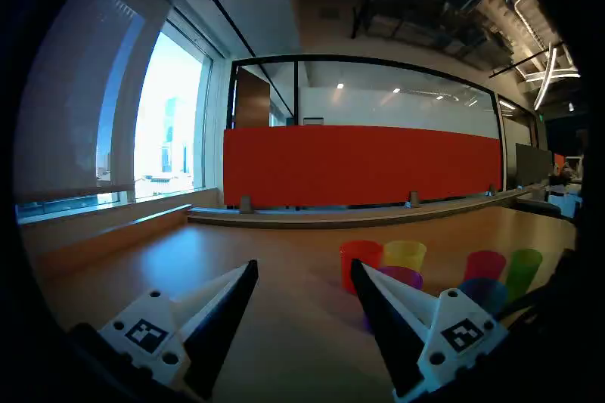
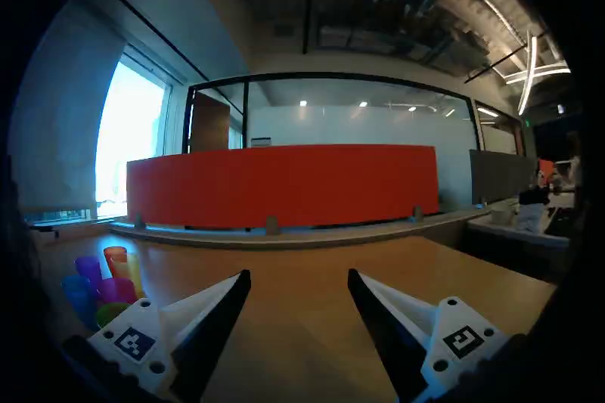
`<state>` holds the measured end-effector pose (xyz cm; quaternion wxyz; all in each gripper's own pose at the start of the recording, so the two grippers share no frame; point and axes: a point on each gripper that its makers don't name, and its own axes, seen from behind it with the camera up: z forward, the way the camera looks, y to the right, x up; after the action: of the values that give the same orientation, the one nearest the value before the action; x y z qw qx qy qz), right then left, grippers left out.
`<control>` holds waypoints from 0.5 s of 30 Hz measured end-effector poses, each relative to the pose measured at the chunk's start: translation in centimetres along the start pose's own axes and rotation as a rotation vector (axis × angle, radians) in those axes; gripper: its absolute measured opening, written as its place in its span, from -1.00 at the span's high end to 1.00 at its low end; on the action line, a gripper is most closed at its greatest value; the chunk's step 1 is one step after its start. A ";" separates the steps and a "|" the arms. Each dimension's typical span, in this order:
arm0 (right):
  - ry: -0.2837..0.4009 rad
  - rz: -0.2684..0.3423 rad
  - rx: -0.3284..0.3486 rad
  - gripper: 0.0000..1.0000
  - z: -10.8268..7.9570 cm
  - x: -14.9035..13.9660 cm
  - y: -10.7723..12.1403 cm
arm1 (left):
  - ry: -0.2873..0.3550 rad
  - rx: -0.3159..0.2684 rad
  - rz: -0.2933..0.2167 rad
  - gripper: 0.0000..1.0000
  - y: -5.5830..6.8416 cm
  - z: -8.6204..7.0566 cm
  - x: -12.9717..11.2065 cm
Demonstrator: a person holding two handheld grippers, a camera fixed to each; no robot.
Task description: Pour water
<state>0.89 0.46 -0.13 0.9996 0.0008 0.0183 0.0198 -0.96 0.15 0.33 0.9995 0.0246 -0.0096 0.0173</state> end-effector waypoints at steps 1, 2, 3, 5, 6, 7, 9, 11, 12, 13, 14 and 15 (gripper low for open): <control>-0.001 0.001 0.000 -0.99 0.0 -0.1 0.0 | 0.000 0.000 0.000 -0.81 0.0 0.0 0.0; -0.001 0.002 -0.001 -0.99 0.1 -0.2 0.1 | 0.000 0.000 0.000 -0.81 0.0 0.0 0.0; -0.002 0.003 -0.001 -0.99 0.1 -0.3 0.1 | 0.000 0.000 0.000 -0.81 0.0 0.0 0.0; -0.004 0.005 -0.002 -0.99 0.2 -0.4 0.1 | 0.000 0.000 0.000 -0.81 0.0 0.0 0.0; -0.004 0.004 -0.002 -0.99 0.2 -0.4 0.1 | 0.000 0.000 0.000 -0.81 0.0 0.0 0.0; -0.004 0.003 -0.002 -0.99 0.1 -0.4 0.1 | 0.000 0.000 0.000 -0.81 0.0 0.0 0.0; -0.004 0.001 -0.003 -0.99 0.1 -0.4 0.0 | 0.000 0.000 0.000 -0.81 0.0 -0.1 0.0; -0.007 -0.001 -0.004 -0.99 0.0 -0.4 -0.1 | 0.000 0.000 0.000 -0.81 0.0 -0.1 0.0; -0.009 -0.003 -0.003 -0.99 0.0 -0.5 -0.1 | 0.000 0.000 0.000 -0.81 0.0 -0.1 0.0; -0.011 -0.004 -0.003 -0.99 0.0 -0.5 -0.2 | 0.000 0.000 0.000 -0.81 0.0 -0.1 0.0; -0.013 -0.006 -0.002 -0.99 0.0 -0.6 -0.2 | 0.000 0.000 0.000 -0.81 0.0 -0.1 0.0; -0.016 -0.008 -0.002 -0.99 0.0 -0.6 -0.3 | 0.000 0.000 0.000 -0.81 0.0 -0.1 0.0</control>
<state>0.29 0.16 -0.13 0.9998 -0.0001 0.0104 0.0157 -0.96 0.16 0.26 0.9995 0.0247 -0.0096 0.0173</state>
